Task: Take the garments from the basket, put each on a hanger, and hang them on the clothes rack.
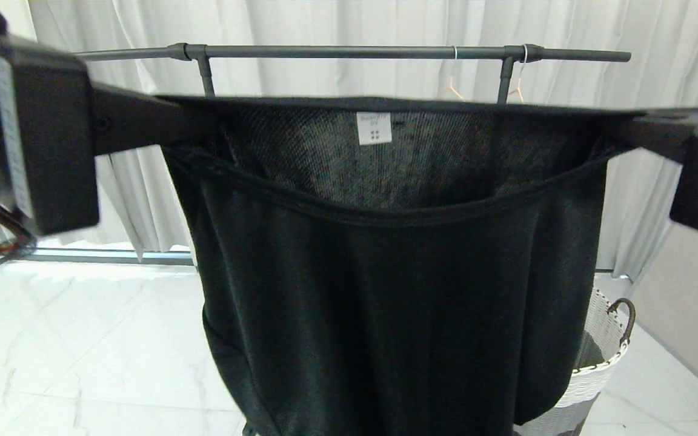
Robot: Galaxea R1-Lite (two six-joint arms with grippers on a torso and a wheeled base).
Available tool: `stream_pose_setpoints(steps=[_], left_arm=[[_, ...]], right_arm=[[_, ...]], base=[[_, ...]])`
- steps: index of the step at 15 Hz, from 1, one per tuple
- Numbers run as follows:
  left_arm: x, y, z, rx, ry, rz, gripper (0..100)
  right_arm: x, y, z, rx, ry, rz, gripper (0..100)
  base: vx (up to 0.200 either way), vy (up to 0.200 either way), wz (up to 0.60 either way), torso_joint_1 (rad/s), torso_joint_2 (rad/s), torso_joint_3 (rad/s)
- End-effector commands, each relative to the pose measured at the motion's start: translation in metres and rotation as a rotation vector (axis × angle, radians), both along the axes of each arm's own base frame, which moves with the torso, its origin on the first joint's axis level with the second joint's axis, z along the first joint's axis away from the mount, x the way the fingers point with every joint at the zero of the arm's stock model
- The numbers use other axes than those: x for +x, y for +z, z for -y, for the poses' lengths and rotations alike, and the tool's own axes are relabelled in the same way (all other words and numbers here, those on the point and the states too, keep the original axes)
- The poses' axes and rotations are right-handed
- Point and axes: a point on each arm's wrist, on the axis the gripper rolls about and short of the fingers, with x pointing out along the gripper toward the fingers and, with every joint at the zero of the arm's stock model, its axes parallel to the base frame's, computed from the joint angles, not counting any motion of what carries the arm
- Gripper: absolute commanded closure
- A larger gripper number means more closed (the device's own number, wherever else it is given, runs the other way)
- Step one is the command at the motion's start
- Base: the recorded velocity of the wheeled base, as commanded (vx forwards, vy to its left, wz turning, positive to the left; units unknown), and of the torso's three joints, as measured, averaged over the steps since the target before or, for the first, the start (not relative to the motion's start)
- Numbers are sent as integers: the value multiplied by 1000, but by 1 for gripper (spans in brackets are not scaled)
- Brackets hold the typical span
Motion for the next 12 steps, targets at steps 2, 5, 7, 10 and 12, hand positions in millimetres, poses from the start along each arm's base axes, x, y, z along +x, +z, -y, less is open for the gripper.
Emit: stream_pose_setpoints(steps=[2,5,7,10,12], left_arm=[[-13,12,1,-27,-81,34,100],[-14,12,2,-25,-89,36,100],[-14,12,2,-24,-90,38,100],[-14,13,2,7,-97,59,100],[-9,13,12,14,-104,78,100]], right_arm=[[-5,28,10,52,3,65,100],[-6,29,12,54,-1,68,100],[-7,29,14,57,-4,69,100],[1,28,39,-3,-129,43,100],[-10,33,59,-45,-137,14,100]], base=[[0,0,0,0,0,0],[0,0,0,0,0,0],[0,0,0,0,0,0],[0,0,0,0,0,0],[0,0,0,0,0,0]])
